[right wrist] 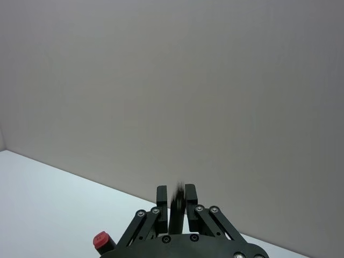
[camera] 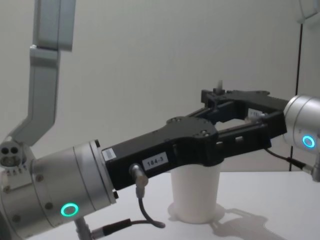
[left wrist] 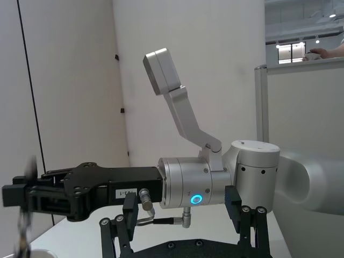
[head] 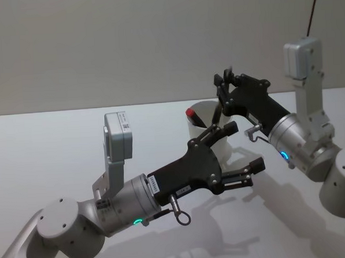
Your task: Place the pen into the pen holder.
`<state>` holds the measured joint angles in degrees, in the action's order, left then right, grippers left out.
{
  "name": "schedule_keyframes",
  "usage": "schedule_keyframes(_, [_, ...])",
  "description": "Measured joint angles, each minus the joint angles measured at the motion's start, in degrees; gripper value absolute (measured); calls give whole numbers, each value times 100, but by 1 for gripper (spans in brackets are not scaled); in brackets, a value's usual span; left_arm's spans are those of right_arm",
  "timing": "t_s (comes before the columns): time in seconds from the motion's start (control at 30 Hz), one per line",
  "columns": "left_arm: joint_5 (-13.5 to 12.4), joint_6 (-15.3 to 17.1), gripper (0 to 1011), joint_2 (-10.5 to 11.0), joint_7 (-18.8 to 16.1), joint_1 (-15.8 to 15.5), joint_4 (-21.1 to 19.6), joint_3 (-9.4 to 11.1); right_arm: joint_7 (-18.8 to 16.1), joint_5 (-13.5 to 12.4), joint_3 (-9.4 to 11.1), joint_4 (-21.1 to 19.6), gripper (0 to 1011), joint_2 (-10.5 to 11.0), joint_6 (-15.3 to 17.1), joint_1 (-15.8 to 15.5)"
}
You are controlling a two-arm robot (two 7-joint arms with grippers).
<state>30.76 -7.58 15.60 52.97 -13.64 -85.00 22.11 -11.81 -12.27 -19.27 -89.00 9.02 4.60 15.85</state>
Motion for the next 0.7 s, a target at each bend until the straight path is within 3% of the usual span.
schedule_keyframes(0.7, [0, 0, 1001, 0, 0, 0, 0, 0, -15, -38, -19, 140, 815, -67, 89, 68])
